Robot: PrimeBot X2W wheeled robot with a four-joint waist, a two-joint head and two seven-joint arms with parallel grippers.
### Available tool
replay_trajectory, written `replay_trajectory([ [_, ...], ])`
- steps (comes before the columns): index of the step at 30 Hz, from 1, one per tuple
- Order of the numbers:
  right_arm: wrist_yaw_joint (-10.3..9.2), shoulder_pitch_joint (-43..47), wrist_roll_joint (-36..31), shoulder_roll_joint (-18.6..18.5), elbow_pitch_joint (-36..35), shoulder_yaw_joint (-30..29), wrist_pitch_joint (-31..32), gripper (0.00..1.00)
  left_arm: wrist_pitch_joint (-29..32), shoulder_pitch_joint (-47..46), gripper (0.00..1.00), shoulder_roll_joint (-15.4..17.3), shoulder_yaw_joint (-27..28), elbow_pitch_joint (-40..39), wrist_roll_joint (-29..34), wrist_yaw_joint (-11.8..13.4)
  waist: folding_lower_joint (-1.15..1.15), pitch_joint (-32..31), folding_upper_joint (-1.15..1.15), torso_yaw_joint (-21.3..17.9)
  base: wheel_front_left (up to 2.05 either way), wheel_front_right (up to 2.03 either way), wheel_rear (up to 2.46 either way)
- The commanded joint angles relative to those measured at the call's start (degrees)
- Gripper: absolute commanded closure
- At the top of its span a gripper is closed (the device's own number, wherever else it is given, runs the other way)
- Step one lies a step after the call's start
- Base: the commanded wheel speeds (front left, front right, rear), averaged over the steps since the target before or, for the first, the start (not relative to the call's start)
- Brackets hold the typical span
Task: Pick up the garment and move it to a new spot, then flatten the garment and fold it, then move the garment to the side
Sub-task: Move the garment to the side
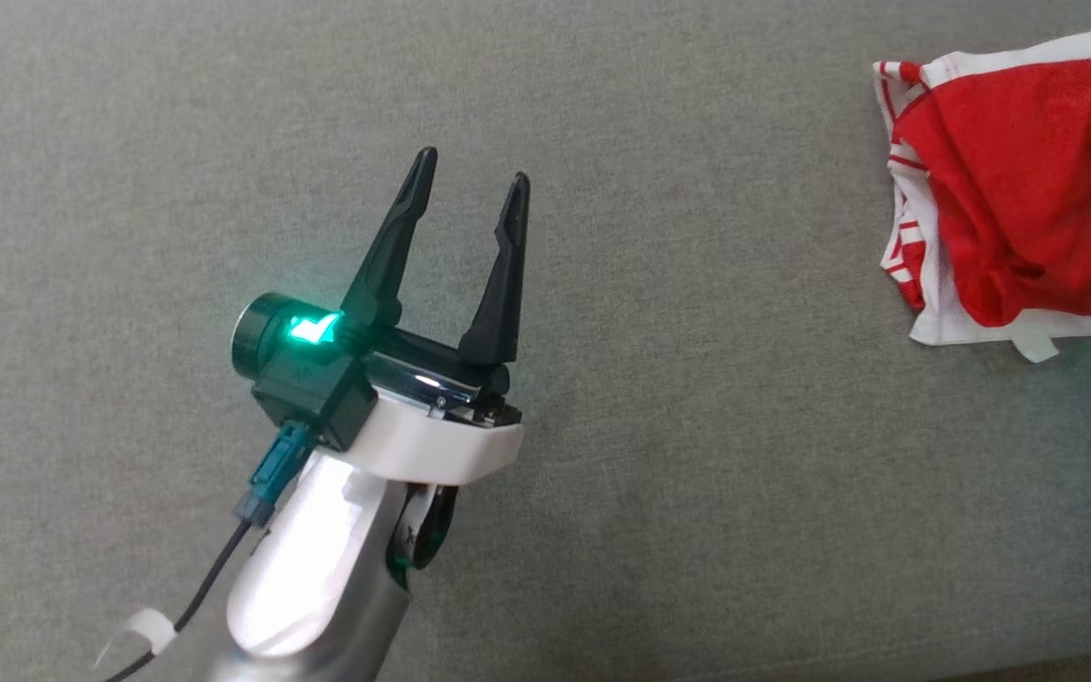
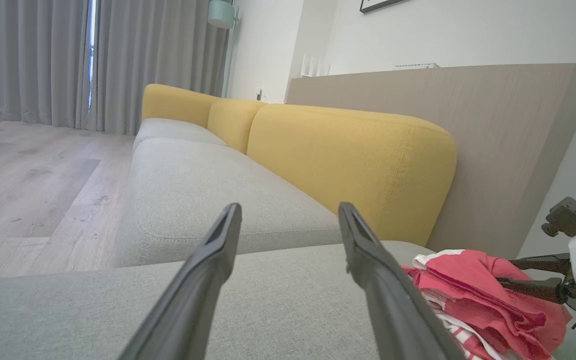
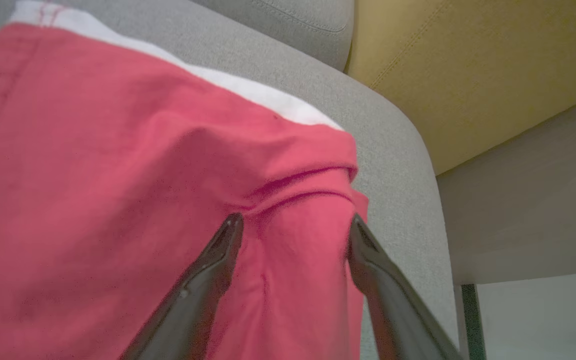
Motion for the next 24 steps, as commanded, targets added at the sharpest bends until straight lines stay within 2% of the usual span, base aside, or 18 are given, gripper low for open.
replay_trajectory([
  [1, 0.37, 1.2, 0.6, -1.0, -0.8, -0.4, -0.7, 0.0, -0.2, -0.3, 0.0, 0.3, 2.2, -1.8, 0.3, -0.3, 0.0, -0.7, 0.0, -0.2, 0.0, 0.0, 0.0],
  [5, 0.37, 0.2, 1.2, 0.9, -1.8, -2.8, -2.1, 0.0, -0.2, 0.8, 0.0, 0.3, 2.9, -1.3, -0.1, -0.3, 0.0, -3.0, 0.0, -0.2, 0.0, 0.0, 0.0],
  [11, 0.37, 0.8, 2.2, 6.4, -7.4, -7.1, -6.6, 0.0, -0.2, 3.3, 0.0, 0.3, 5.7, -0.7, -0.6, 0.2, 0.0, -7.3, 0.0, 0.2, 0.0, 0.0, 0.0],
  [14, 0.37, 2.2, 2.4, 9.5, -10.9, -11.3, -9.5, 0.0, -0.2, 4.8, 0.0, 0.3, 7.1, -0.5, -0.9, -0.1, 0.0, -9.5, 0.0, 1.0, 0.0, 0.0, 0.0],
  [17, 0.37, 5.2, 1.7, 13.7, -14.7, -15.6, -11.9, 0.0, -0.2, 6.7, 0.0, 0.3, 8.8, -0.4, -1.1, -0.2, 0.0, -11.4, 0.0, 1.9, 0.0, 0.0, 0.0],
  [24, 0.37, 16.2, -4.5, 25.5, -23.7, -24.1, -15.6, 0.0, -0.2, 10.4, 0.0, 0.3, 12.3, -0.5, -1.0, -0.5, 0.0, -14.1, 0.0, 4.2, 0.0, 0.0, 0.0],
])
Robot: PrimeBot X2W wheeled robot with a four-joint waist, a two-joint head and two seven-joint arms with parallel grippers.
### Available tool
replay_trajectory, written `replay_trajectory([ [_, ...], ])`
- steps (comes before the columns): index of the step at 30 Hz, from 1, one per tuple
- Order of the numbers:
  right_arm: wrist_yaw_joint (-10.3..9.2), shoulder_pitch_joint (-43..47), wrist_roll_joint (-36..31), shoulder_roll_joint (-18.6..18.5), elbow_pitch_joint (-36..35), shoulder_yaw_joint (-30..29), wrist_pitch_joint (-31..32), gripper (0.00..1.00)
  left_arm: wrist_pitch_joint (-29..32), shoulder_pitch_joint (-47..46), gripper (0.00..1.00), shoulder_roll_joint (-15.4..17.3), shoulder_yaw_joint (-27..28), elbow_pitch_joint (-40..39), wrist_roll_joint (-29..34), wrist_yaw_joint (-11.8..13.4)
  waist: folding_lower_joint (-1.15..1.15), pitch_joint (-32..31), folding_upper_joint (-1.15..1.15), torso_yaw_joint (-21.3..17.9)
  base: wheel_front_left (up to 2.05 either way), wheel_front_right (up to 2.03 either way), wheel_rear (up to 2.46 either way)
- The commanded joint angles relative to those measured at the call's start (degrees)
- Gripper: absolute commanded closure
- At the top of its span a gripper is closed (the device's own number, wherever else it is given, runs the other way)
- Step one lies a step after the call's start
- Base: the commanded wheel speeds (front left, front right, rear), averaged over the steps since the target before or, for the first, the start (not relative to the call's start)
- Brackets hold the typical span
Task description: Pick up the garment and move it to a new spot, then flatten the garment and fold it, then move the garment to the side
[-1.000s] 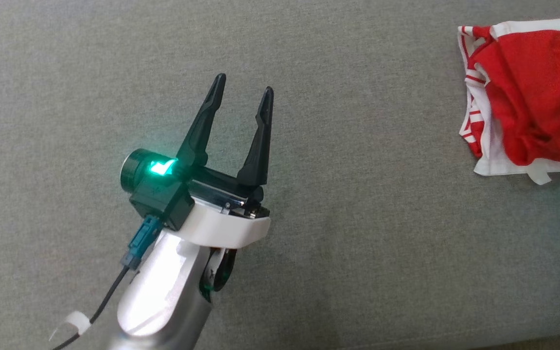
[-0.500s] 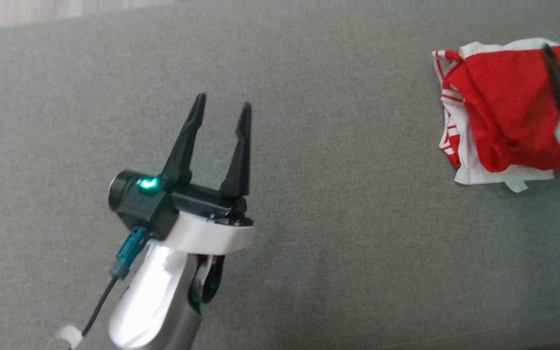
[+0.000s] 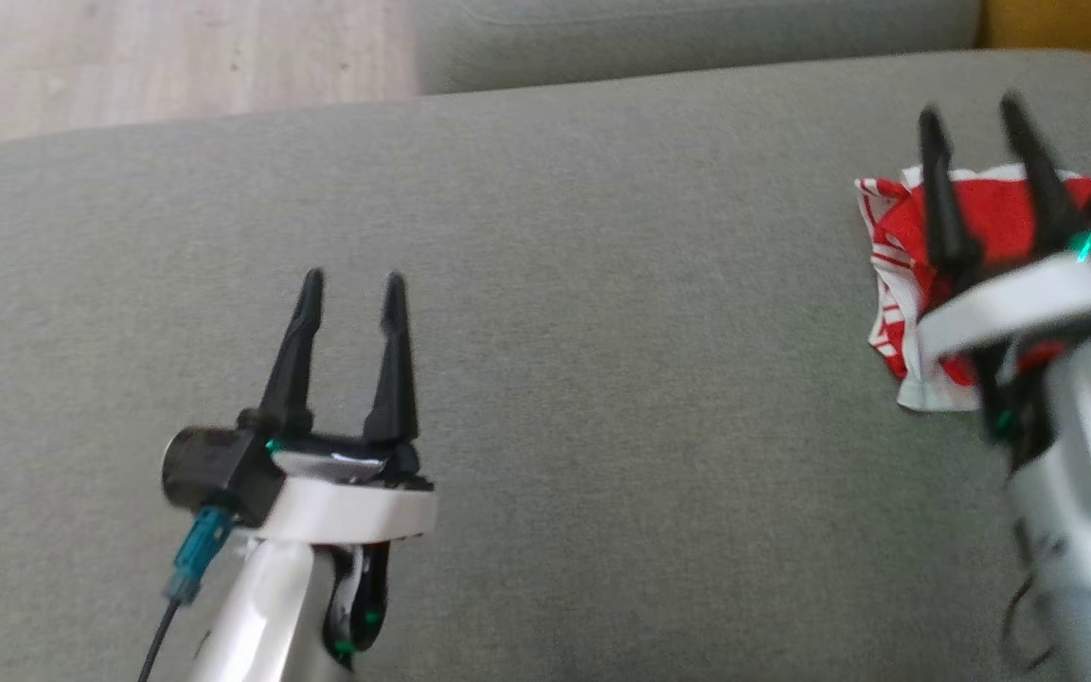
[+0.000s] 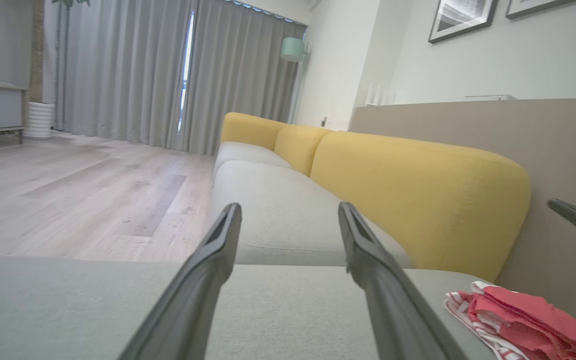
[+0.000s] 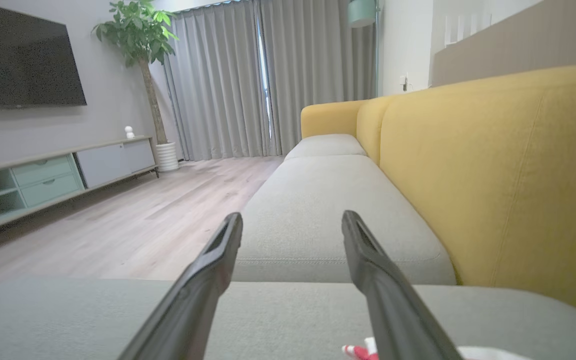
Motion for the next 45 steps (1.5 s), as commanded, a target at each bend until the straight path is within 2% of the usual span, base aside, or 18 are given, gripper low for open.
replay_trajectory([
  [1, 0.37, 2.9, -1.7, 2.8, -3.5, -1.8, -1.2, 0.0, -0.2, -0.4, 0.0, 0.3, 2.9, -1.4, 0.2, 0.1, 0.01, -1.2, 0.0, 1.4, 0.0, 0.0, 0.0],
  [6, 0.37, 12.6, -5.8, 10.5, -8.9, -7.2, -2.8, 0.0, -0.2, 2.0, 0.0, 0.3, 4.4, -1.3, -0.5, 0.4, 0.01, -2.4, 0.0, 2.8, 0.0, 0.0, 0.0],
  [9, 0.37, 17.1, -7.2, 12.0, -10.2, -7.8, -3.4, 0.0, -0.2, 3.2, 0.0, 0.3, 4.8, -0.9, -0.6, 0.1, 0.01, -3.0, 0.0, 3.4, 0.0, 0.0, 0.0],
  [14, 0.37, 21.0, -10.1, 12.5, -10.7, -7.3, -4.7, 0.0, -0.2, 4.7, 0.0, 0.3, 5.7, -0.4, -1.9, 0.0, 0.01, -3.6, 0.0, 3.8, 0.0, 0.0, 0.0],
  [20, 0.37, 22.9, -7.3, 12.6, -9.9, -7.0, -5.5, 0.0, -0.2, 6.0, 0.0, 0.3, 6.7, -0.8, -2.3, 0.3, 0.01, -4.2, 0.0, 4.0, 0.0, 0.0, 0.0],
  [26, 0.37, 22.9, -7.1, 12.6, -10.0, -6.3, -5.7, 0.0, -0.2, 6.5, 0.0, 0.3, 7.1, -1.1, -3.2, 0.7, 0.01, -4.2, 0.0, 3.8, 0.0, 0.0, 0.0],
  [32, 0.37, 22.8, -7.7, 12.6, -11.2, -5.8, -5.8, 0.0, -0.2, 6.7, 0.0, 0.3, 7.2, -1.3, -4.6, 0.0, 0.01, -4.2, 0.0, 3.7, 0.0, 0.0, 0.0],
  [45, 0.37, 22.8, -8.1, 12.6, -12.2, -6.1, -5.8, 0.0, -0.2, 6.5, 0.0, 0.3, 7.8, -2.6, -5.2, 0.8, 0.01, -3.6, 0.0, 3.5, 0.0, 0.0, 0.0],
])
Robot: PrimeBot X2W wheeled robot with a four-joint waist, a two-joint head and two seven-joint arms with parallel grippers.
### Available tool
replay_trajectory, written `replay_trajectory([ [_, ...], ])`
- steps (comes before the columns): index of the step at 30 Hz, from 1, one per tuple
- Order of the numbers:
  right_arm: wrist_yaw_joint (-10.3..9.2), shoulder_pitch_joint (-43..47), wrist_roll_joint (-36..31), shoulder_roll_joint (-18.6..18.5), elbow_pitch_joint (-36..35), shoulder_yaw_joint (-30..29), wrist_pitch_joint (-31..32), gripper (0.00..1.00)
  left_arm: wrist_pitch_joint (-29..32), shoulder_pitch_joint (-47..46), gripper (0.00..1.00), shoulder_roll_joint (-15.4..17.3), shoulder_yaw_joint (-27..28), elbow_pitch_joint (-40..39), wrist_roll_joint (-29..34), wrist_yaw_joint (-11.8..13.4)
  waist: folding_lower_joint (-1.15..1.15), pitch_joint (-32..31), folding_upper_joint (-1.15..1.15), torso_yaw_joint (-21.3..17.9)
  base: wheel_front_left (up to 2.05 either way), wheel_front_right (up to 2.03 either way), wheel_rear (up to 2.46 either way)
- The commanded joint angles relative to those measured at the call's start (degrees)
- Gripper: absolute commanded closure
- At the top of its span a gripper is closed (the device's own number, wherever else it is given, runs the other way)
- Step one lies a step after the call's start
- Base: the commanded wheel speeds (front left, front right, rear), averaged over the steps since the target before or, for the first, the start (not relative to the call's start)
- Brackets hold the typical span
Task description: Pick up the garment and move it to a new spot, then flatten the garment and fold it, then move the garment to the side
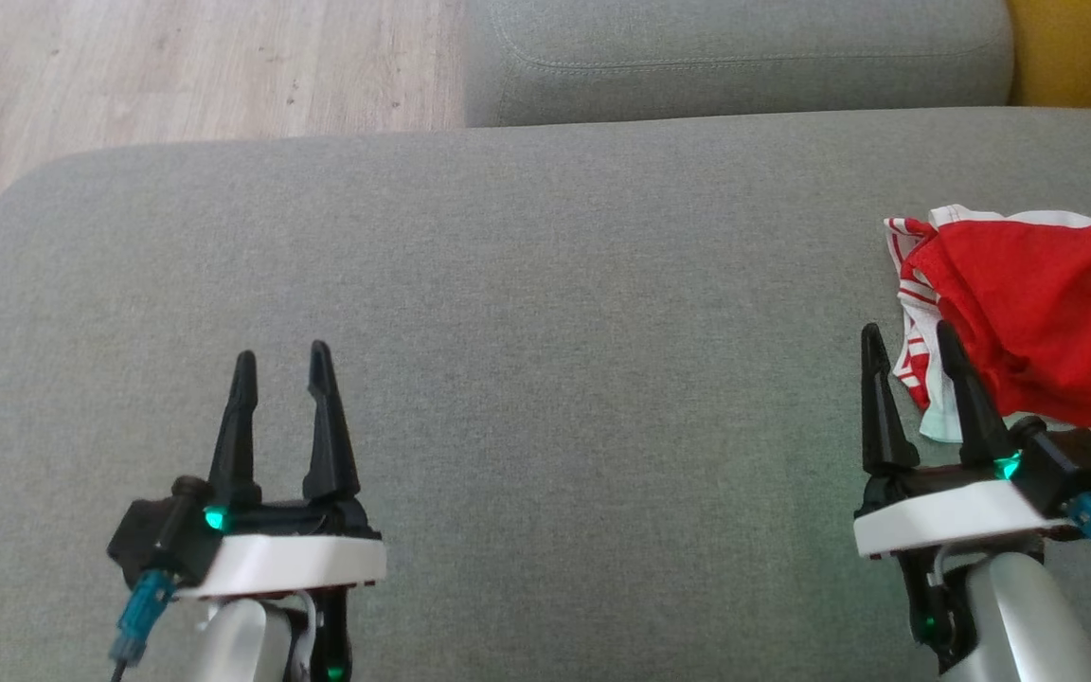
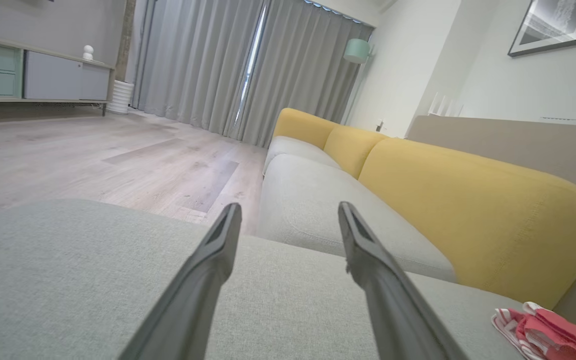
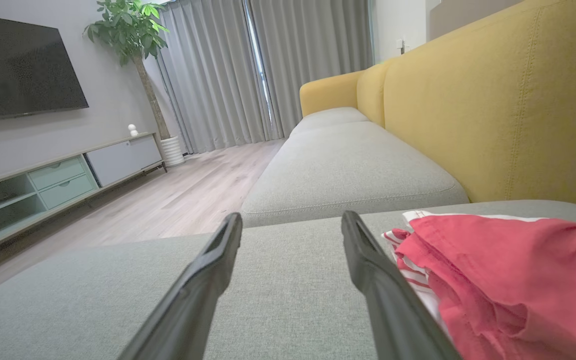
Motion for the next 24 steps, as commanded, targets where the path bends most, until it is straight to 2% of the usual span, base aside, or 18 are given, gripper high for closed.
replay_trajectory([
  [1, 0.0, 0.0, 0.0, 0.0, 0.0, 0.0, 0.0, 1.0, 0.0, 0.0, 1.0, 0.0, 0.0, 0.0, -0.4, 0.5, 0.0, 0.0, 0.0, 0.0, 0.0, 0.0, 0.0],
  [5, -0.05, 0.9, 0.2, 0.1, 2.7, 0.3, 0.1, 1.0, 0.1, 1.0, 1.0, 0.0, 0.0, 3.0, -0.7, 0.5, 0.0, 0.0, 0.0, -0.1, 0.0, 0.0, 0.0],
  [24, 0.02, 0.8, 13.5, -0.4, 2.3, -0.7, 3.0, 1.0, 2.9, 0.7, 1.0, 0.6, 2.1, 3.7, -12.3, -0.8, 0.0, -0.5, 0.0, -0.6, 0.0, 0.0, 0.0],
])
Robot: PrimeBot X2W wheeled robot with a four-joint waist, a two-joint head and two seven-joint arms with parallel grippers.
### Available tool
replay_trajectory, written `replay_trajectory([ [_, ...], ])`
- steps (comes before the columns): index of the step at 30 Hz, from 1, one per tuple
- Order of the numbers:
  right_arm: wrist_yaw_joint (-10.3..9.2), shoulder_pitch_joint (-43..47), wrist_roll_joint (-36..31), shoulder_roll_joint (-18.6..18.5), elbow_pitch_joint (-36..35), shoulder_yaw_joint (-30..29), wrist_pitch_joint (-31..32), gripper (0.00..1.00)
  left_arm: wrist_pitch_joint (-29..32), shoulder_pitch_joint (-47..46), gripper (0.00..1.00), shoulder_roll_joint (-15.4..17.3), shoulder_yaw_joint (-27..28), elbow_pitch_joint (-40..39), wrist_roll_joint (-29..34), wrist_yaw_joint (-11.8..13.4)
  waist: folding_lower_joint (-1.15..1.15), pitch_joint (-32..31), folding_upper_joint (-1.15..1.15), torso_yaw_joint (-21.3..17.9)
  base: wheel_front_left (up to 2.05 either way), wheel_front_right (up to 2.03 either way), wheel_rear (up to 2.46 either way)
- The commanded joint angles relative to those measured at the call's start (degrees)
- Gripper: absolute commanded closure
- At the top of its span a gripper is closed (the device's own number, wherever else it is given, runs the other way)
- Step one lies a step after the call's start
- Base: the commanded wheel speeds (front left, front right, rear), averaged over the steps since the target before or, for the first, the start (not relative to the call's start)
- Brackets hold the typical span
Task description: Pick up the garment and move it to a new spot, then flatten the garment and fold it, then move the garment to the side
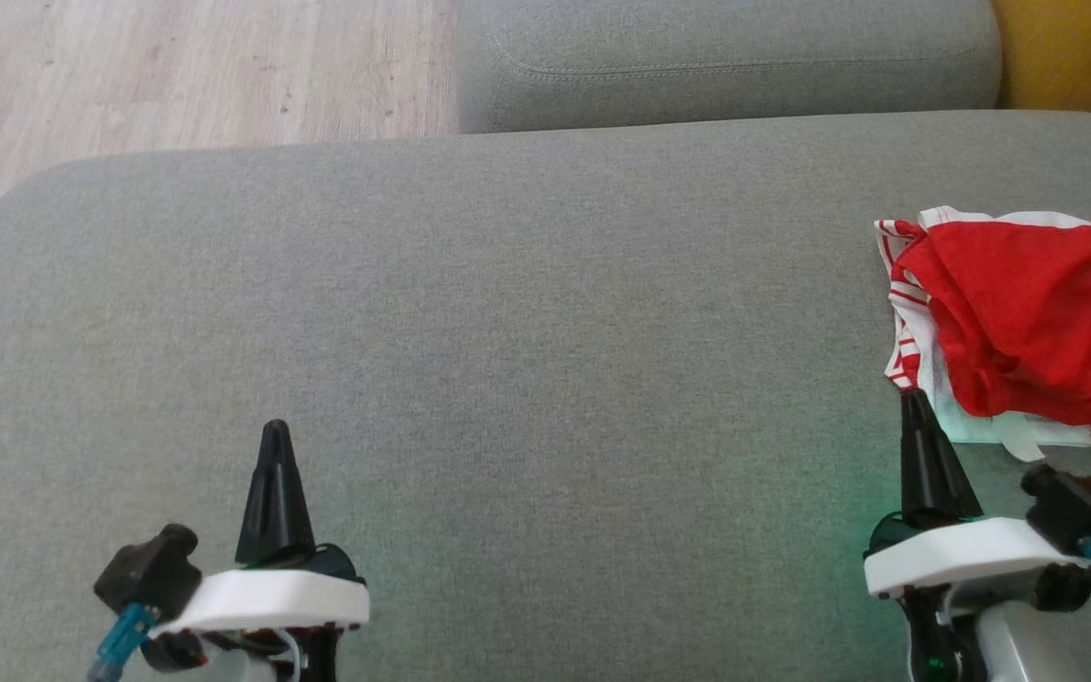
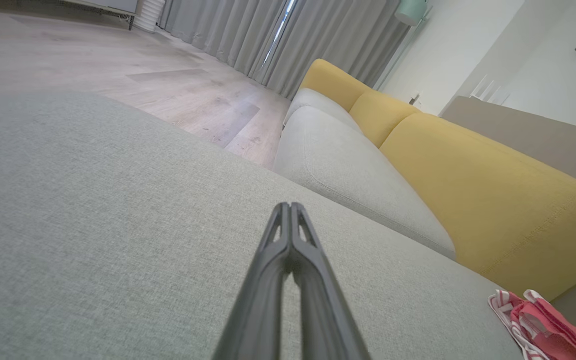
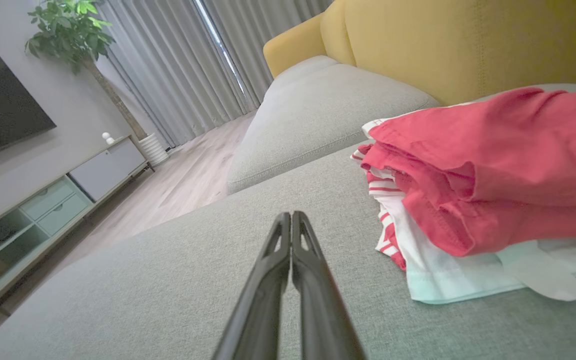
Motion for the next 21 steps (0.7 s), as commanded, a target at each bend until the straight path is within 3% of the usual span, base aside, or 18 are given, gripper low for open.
replay_trajectory([
  [1, 0.08, -2.3, 1.7, -0.5, -2.1, -0.3, 0.3, 1.0, 0.3, -2.5, 1.0, 0.5, 1.4, -1.6, -1.3, -0.3, 0.0, 0.0, 0.0, 0.0, 0.0, 0.0, 0.0],
  [21, 0.15, -2.5, 14.7, -0.8, -2.6, -1.5, 3.3, 1.0, 3.3, -2.8, 1.0, 0.9, 3.8, -1.0, -12.7, -1.6, 0.0, -0.6, 0.0, -0.5, 0.0, 0.0, 0.0],
])
